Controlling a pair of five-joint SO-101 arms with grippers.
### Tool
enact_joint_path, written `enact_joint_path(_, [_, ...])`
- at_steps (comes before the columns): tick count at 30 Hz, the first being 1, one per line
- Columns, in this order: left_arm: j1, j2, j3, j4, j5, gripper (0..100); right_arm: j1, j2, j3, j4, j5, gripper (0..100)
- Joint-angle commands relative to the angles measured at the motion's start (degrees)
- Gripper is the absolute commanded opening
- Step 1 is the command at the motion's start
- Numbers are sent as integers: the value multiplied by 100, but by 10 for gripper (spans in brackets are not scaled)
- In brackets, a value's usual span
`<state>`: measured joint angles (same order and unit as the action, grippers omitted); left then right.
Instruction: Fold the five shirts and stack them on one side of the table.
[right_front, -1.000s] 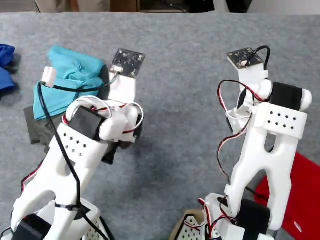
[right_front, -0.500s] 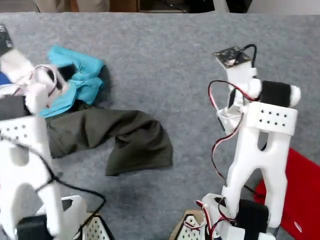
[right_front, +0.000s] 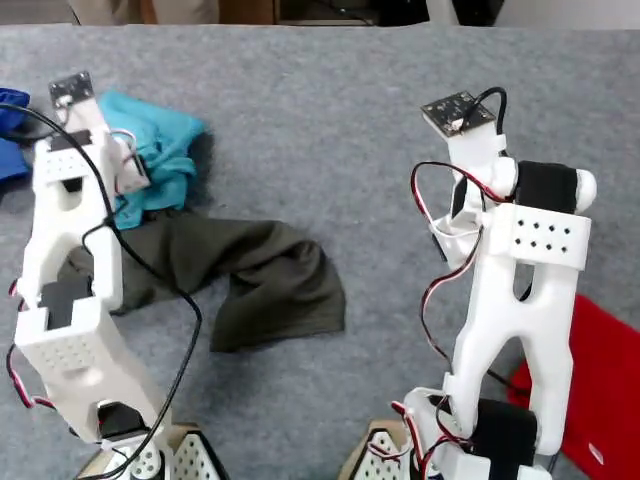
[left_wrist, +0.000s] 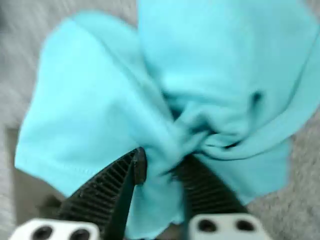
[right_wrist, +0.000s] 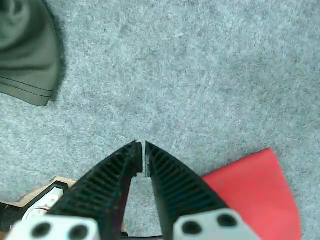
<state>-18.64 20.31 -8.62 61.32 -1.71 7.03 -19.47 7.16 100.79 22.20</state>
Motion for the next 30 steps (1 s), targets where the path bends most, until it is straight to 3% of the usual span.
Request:
enact_joint_path(1, [-571,-31,-1354,176,79,19,-57,-13,4,-44,-18,23])
enact_joint_path(6, [-1890,13,-3077,185,1116,20,-75,-13,4,-62,-18,23])
enact_joint_path(11, [-3297,259,-3754,-229,1187,20,-75,-13,4,-70,-18,23])
enact_joint_path(14, [-3807,567,-3719,-440,1143,24,-84,-4,4,-70,-9,23])
enact_joint_path(19, [-3921,1182,-3587,9,800,50,-330,-4,4,-79,18,23])
enact_joint_path(24, [-3895,1499,-3613,1319,624,242,-1270,4,-119,53,132,42])
enact_joint_path(26, [-3930,1481,-3657,1969,563,292,-1684,92,-365,88,123,88])
enact_joint_path(30, [-3956,1332,-4070,2910,229,292,-2343,848,-1068,123,35,224])
